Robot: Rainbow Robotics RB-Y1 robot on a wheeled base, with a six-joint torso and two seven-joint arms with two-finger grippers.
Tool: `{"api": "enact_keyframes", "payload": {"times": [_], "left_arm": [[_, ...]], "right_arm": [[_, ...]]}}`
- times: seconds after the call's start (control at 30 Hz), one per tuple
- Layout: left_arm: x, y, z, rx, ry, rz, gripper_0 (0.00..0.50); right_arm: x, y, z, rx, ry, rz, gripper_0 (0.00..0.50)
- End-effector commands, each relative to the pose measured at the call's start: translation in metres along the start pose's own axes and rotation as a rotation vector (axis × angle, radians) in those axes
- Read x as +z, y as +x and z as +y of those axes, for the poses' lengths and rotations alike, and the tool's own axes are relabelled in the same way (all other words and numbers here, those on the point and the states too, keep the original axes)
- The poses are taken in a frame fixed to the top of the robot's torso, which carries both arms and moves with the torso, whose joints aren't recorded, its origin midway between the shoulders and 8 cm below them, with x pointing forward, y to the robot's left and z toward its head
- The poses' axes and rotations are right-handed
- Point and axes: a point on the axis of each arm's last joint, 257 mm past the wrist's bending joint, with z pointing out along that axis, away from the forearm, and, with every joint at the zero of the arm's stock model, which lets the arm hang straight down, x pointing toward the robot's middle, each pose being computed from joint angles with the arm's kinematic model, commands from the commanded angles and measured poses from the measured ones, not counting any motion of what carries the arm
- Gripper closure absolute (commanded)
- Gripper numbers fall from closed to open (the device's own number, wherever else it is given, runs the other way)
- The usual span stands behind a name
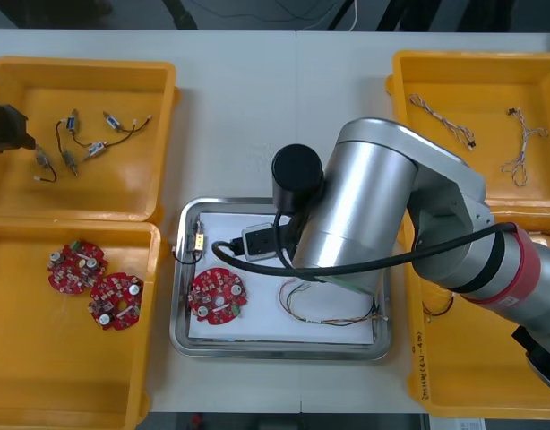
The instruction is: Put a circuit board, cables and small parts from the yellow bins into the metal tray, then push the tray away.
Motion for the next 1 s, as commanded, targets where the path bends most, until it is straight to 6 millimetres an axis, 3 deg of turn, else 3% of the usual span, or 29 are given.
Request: {"api": "enact_keyframes", "payload": {"times": [0.03,0.37,0.5,1.0], "left_arm": [[-0.001,-0.029,-0.015,-0.164,0.025,-0.073,0.000],[0.012,-0.024,-0.023,-0.175,0.017,-0.066,0.000],[0.018,-0.020,-0.024,-0.176,0.011,-0.061,0.000],[0.033,-0.012,-0.030,-0.173,0.000,-0.054,0.000]], "right_arm": [[-0.034,-0.021,-0.022,0.102,0.050,-0.105,0.000],[-0.069,-0.005,-0.058,0.310,0.102,-0.207,0.000],[-0.071,0.016,-0.062,0.428,0.077,-0.212,0.000],[-0.092,0.130,-0.062,0.993,0.110,-0.181,0.000]]}}
